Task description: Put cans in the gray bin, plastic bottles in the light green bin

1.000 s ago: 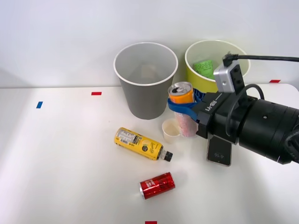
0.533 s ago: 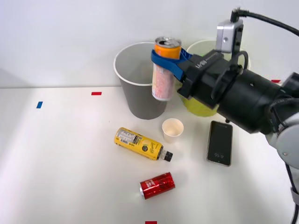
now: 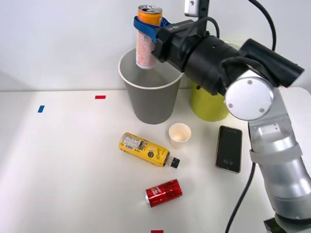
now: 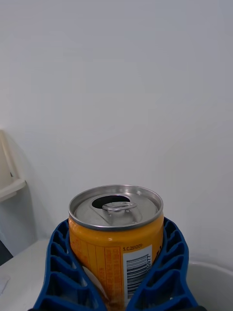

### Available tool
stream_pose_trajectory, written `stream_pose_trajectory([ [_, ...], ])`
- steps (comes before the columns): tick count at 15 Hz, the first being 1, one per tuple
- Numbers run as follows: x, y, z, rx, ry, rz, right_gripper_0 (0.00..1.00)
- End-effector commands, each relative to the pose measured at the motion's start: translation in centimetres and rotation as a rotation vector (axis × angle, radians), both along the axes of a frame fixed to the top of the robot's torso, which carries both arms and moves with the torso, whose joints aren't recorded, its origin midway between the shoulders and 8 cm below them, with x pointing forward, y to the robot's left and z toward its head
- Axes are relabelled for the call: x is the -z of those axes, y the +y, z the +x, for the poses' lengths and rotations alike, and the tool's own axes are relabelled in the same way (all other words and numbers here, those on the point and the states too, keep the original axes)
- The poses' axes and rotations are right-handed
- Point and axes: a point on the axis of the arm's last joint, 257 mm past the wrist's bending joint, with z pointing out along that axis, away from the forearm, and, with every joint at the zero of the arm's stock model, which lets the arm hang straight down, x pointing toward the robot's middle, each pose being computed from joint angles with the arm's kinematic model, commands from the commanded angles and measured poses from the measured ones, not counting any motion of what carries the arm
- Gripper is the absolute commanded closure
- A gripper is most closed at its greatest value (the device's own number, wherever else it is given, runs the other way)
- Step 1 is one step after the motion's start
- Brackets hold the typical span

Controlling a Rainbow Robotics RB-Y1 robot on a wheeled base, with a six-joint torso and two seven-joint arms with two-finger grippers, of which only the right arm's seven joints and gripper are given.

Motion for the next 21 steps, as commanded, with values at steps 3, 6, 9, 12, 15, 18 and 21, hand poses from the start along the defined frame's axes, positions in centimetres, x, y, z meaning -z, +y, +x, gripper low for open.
stream_pose_trajectory([
  [3,-0.1,1.7,4.2,0.023,0.016,-0.07,1.0],
  [6,0.6,1.8,6.3,0.042,0.035,-0.103,1.0],
  [9,0.7,1.9,6.9,0.049,0.037,-0.118,1.0],
  [12,0.8,1.9,7.0,0.05,0.034,-0.13,1.0],
  [15,1.4,1.9,7.1,0.063,0.023,-0.168,1.0],
  [18,1.5,2.0,7.1,0.061,0.019,-0.182,1.0],
  [21,1.6,2.1,7.0,0.058,0.025,-0.18,0.99],
])
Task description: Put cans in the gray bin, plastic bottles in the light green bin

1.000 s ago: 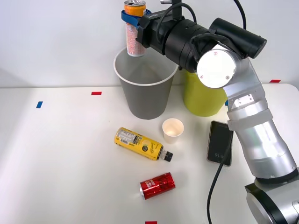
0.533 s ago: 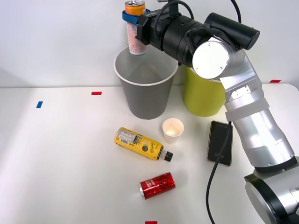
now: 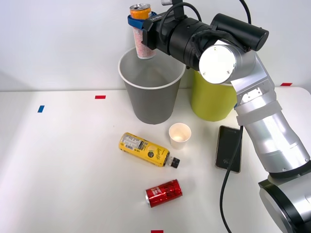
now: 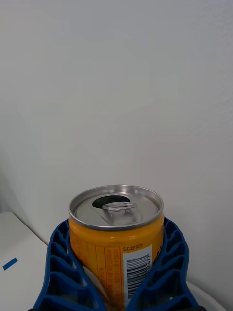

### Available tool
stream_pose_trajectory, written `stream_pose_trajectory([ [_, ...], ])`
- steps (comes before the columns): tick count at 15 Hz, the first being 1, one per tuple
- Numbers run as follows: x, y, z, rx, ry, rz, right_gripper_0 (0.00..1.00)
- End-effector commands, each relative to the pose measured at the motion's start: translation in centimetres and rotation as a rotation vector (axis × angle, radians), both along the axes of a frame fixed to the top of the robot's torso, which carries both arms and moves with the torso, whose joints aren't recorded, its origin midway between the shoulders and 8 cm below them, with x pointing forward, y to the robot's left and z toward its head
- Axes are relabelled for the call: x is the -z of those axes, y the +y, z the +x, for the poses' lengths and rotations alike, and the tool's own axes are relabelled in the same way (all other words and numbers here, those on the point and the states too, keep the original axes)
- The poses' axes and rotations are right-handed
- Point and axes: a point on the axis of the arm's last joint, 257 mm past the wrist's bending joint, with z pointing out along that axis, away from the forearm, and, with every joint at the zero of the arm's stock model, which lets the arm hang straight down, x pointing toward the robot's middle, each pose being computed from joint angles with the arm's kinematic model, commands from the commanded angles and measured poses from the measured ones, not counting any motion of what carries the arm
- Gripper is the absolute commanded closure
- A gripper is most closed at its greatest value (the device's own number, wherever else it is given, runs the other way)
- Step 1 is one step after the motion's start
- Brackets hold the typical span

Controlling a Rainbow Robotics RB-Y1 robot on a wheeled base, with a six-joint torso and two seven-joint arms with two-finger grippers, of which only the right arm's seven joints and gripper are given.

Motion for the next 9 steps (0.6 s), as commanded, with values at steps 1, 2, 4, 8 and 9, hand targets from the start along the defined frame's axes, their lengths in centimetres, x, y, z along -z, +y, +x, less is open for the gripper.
stream_pose_trajectory([
  [1,0.06,0.26,-0.12,-0.005,0.01,0.009,0.59],
  [2,0.1,0.33,-0.15,-0.007,0.012,0.01,0.05],
  [4,0.04,0.51,-0.23,-0.01,0.014,0.016,0.0],
  [8,-0.38,0.43,-0.22,-0.002,-0.015,0.024,0.0],
  [9,-0.22,0.21,-0.16,0.0,-0.017,0.018,0.0],
])
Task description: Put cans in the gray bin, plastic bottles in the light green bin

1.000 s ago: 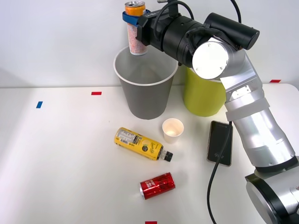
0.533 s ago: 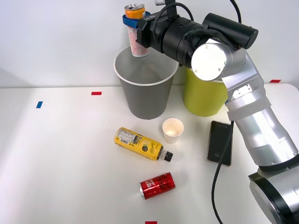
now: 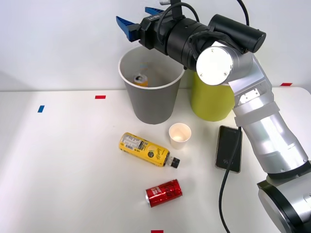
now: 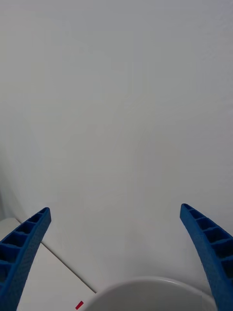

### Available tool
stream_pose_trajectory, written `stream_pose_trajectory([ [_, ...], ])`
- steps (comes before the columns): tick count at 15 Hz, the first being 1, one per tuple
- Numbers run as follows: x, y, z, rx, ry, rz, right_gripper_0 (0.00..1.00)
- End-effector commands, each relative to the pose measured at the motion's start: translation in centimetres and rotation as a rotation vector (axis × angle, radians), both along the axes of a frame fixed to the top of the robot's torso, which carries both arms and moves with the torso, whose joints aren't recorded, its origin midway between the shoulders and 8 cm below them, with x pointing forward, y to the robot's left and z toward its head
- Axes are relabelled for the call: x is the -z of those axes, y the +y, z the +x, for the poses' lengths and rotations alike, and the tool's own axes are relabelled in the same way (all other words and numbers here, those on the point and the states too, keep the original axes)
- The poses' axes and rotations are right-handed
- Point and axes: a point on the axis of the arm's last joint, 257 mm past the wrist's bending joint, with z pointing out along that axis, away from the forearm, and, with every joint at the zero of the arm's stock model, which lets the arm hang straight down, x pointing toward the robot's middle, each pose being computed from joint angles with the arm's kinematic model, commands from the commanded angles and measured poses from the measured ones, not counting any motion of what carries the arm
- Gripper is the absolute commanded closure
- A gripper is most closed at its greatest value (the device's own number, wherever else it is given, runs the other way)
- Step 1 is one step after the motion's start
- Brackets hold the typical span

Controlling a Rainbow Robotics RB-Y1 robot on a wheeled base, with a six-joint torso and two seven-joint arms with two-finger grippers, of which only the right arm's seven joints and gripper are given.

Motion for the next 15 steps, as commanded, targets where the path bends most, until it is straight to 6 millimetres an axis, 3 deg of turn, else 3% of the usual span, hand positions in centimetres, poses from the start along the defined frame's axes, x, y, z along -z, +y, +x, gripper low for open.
stream_pose_trajectory([
  [1,0.5,-0.5,0.0,-0.001,-0.004,-0.012,0.0],
  [5,1.8,-3.6,-1.4,0.003,-0.049,-0.096,0.0],
  [11,3.4,-8.1,-7.1,-0.048,-0.045,-0.098,0.0],
  [15,5.8,-11.4,-10.7,-0.014,-0.057,-0.057,0.0],
])
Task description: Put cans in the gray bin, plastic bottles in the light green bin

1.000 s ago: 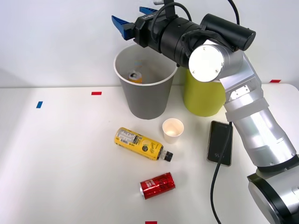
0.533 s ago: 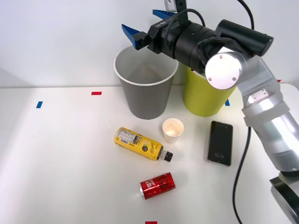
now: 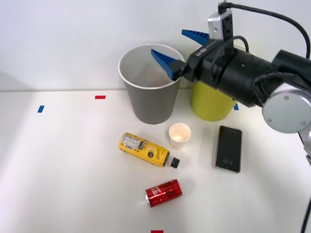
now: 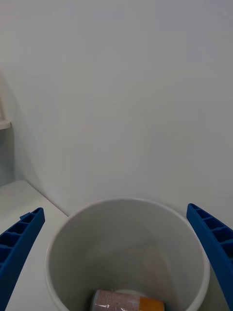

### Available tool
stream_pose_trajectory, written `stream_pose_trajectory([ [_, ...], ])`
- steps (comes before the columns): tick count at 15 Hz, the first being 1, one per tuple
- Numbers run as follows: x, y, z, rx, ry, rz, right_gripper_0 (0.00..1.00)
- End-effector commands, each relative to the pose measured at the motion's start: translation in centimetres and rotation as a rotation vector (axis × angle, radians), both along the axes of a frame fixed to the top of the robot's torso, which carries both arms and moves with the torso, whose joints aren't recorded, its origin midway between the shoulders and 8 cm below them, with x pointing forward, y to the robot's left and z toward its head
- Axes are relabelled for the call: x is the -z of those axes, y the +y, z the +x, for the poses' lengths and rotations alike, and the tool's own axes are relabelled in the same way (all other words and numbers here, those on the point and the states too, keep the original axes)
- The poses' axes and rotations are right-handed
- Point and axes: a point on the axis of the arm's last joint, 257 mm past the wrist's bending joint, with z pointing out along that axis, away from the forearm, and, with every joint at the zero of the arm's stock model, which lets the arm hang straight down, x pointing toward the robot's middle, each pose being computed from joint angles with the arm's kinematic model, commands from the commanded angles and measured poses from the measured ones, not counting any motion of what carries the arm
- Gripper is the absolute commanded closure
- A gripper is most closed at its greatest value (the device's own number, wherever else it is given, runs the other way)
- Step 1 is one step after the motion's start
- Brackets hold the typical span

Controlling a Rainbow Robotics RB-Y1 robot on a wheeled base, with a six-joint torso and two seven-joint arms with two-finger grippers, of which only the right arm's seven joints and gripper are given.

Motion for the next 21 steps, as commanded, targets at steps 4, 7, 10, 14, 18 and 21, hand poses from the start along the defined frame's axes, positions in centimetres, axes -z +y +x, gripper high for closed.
stream_pose_trajectory([
  [4,3.8,-5.7,-3.9,0.122,-0.014,0.134,0.0],
  [7,5.9,-8.6,-5.7,0.21,-0.018,0.186,0.0],
  [10,8.8,-11.6,-7.6,0.322,0.022,0.272,0.0],
  [14,11.7,-13.5,-8.9,0.441,0.069,0.344,0.0],
  [18,12.9,-14.2,-9.6,0.514,0.073,0.364,0.0],
  [21,13.1,-14.3,-9.7,0.542,0.059,0.351,0.0],
])
